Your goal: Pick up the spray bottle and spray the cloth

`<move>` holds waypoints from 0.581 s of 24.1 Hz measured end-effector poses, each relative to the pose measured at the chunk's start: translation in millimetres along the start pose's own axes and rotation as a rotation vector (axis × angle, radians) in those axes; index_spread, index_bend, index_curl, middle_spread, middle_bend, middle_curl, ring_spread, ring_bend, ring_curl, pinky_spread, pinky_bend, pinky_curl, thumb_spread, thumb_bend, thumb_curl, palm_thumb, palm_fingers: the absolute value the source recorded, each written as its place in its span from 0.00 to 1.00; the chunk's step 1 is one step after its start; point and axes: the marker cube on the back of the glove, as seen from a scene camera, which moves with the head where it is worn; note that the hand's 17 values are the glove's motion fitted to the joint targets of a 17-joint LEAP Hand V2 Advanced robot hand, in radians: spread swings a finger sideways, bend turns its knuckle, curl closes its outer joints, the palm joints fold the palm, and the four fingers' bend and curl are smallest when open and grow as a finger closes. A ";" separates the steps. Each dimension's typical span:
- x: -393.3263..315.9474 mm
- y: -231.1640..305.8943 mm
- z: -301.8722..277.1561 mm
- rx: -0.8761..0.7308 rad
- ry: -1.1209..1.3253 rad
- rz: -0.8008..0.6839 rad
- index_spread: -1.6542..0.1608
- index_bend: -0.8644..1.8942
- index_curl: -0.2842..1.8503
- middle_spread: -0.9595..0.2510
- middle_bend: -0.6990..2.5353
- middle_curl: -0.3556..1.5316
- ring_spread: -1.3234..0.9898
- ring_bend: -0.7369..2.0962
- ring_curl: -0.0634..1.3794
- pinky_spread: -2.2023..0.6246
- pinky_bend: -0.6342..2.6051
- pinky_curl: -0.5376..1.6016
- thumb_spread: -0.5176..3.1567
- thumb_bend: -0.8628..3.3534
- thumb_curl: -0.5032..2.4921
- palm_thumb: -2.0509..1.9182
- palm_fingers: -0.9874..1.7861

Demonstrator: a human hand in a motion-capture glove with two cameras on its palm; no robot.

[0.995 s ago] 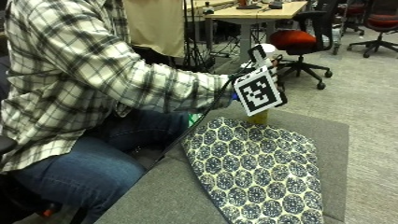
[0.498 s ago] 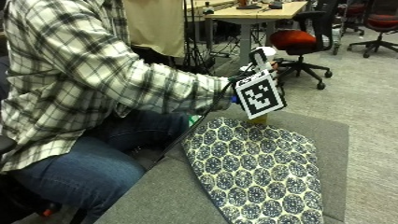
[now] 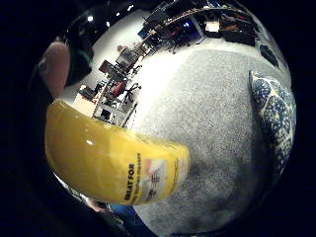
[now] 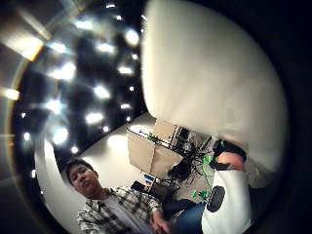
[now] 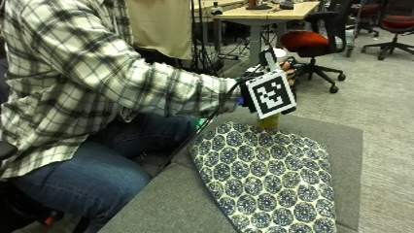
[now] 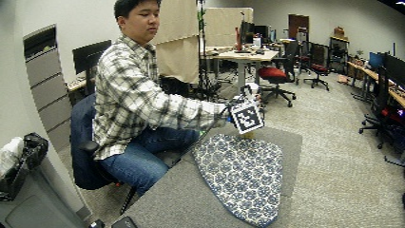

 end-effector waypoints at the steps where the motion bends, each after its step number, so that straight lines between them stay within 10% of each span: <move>1: -1.1 1.0 -1.2 -0.012 0.007 0.002 0.76 0.35 0.32 0.71 0.30 0.45 0.50 0.42 0.38 0.77 0.36 0.44 0.27 0.20 0.44 0.79 0.59; 14: -15.2 13.4 -15.7 -0.161 0.097 0.009 0.69 0.36 0.27 0.71 0.26 0.38 0.56 0.36 0.30 0.82 0.37 0.42 0.33 0.20 0.43 0.76 0.29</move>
